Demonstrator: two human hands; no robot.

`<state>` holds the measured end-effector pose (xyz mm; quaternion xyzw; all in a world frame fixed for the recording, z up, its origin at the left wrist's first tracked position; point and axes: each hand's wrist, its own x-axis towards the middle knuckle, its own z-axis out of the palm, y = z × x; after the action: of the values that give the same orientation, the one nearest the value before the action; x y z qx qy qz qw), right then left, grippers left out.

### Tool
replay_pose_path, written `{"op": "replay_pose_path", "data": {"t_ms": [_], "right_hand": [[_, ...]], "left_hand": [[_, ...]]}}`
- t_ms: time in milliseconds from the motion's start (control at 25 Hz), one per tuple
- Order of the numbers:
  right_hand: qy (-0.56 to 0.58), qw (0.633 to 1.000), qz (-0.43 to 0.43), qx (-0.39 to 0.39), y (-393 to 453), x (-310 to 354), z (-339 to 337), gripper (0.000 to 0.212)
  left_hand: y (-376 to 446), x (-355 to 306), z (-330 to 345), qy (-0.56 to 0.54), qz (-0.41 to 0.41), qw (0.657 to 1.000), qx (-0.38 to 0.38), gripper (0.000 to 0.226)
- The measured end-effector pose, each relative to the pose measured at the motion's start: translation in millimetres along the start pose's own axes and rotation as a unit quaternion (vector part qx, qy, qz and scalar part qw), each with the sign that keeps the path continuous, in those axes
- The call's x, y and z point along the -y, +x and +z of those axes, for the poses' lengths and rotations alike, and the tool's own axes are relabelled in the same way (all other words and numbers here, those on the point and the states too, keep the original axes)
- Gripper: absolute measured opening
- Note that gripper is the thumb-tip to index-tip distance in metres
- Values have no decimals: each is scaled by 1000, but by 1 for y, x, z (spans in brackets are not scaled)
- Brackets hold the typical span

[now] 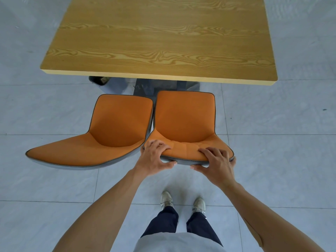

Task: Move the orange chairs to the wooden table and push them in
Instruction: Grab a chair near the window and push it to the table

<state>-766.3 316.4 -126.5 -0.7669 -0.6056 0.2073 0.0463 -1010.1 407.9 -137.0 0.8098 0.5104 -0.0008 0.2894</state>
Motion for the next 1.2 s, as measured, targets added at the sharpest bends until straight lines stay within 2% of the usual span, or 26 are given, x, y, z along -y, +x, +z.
{"op": "replay_pose_path", "data": {"t_ms": [200,480,680,840,960,1120,1200], "right_hand": [[-7,1000,10,15,-2,6,4,76],[-25,999,10,23,-1,3,3,89],[-63,992,22,107,3,12,-8,79],[-68,990,-14,122,2,26,-20,69],[-68,987,-57,131,0,40,-28,64],[-81,980,-113,144,6,85,-31,59],[-77,972,-160,153,11,120,-28,59]], "left_hand": [[-2,8,-3,5,-1,1000,8,70],[1,11,-2,7,-7,999,35,71],[-4,-2,-13,26,-70,991,109,72],[-29,-12,-11,30,-92,994,54,71],[-48,-5,-24,11,-113,993,41,72],[-94,26,-55,-67,-195,978,18,69],[-129,48,-73,-113,-209,971,-21,66]]}}
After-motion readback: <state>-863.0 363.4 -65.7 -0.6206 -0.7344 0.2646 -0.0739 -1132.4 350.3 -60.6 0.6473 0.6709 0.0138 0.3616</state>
